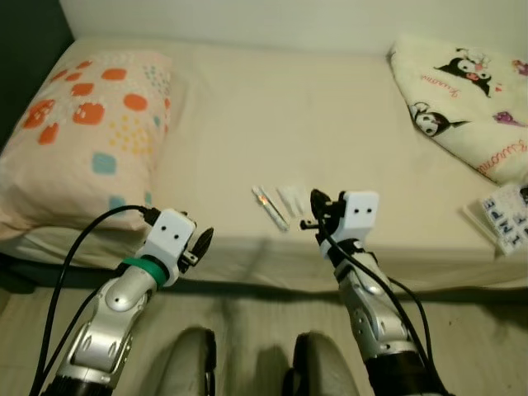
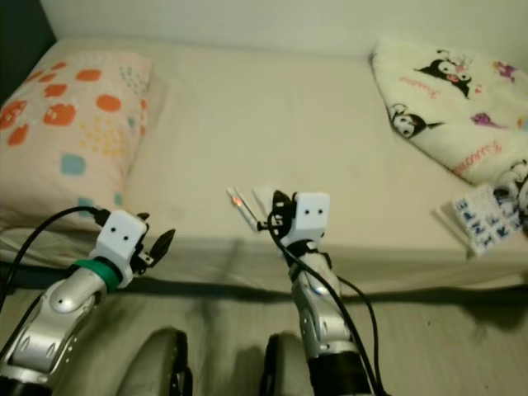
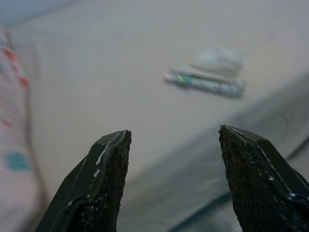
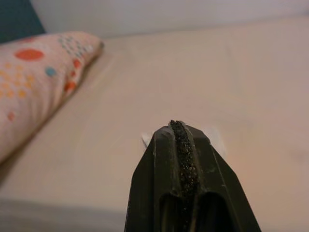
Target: Clean up the room
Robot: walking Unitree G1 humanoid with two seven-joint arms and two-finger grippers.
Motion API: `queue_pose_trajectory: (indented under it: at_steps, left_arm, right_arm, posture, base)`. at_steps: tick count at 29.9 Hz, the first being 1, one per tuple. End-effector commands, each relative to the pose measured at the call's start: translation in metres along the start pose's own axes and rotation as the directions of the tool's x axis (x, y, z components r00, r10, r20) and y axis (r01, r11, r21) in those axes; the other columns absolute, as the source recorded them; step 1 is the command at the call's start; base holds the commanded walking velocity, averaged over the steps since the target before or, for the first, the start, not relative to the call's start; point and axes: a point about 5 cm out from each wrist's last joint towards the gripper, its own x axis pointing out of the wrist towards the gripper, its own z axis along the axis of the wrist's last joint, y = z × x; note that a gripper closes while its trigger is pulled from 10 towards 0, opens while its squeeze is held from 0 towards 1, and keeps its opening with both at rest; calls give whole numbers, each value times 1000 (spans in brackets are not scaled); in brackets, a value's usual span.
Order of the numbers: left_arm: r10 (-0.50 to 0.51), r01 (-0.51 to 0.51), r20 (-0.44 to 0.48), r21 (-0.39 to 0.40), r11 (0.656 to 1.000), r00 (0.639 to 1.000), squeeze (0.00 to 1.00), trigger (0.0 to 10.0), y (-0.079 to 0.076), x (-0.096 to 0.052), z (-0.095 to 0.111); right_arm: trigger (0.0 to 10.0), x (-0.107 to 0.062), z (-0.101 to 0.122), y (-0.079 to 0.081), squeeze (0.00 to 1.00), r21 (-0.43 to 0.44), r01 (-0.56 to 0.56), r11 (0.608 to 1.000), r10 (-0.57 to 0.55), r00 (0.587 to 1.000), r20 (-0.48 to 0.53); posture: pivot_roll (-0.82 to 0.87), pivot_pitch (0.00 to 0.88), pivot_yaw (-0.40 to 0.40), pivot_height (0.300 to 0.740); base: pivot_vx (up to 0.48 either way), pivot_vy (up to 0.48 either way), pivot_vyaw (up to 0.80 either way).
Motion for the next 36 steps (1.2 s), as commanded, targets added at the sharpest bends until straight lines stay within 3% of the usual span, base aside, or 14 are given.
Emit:
queue_pose_trajectory:
  at_steps: [1,8,23,30,32,36]
  left_arm:
    - [10,-10,10,-7,1000,1000,0,10000,1,-1,-1]
    - [35,-35,28,20,999,999,0,10000,7,1,2]
    - [114,-119,76,61,991,991,0,10000,36,8,10]
    - [148,-166,139,130,977,979,0,10000,56,14,27]
    - [171,-191,146,139,972,975,0,10000,67,13,30]
    - [174,-196,151,147,969,973,0,10000,72,11,32]
  right_arm:
    - [10000,-3,-6,-3,0,-16,2,1000,-2,1000,-24]
    - [10000,-3,-6,-3,0,-17,-7,1000,6,1000,-28]
    - [10000,-2,-5,3,0,-15,-33,999,32,999,-33]
    - [10000,8,4,15,0,21,-66,998,66,998,10]
    - [10000,19,5,30,0,34,-130,991,130,991,10]
    - [10000,29,4,44,0,23,-189,982,189,982,-3]
  posture:
    - [74,171,16,555]
    - [72,180,9,525]
    - [64,219,-4,450]
    - [71,240,1,420]
    - [85,259,1,420]
    - [99,272,-3,420]
  base:
    - [0,0,0]
    - [0,0,0]
    - [0,0,0]
    - [0,0,0]
    - [0,0,0]
    - [0,0,0]
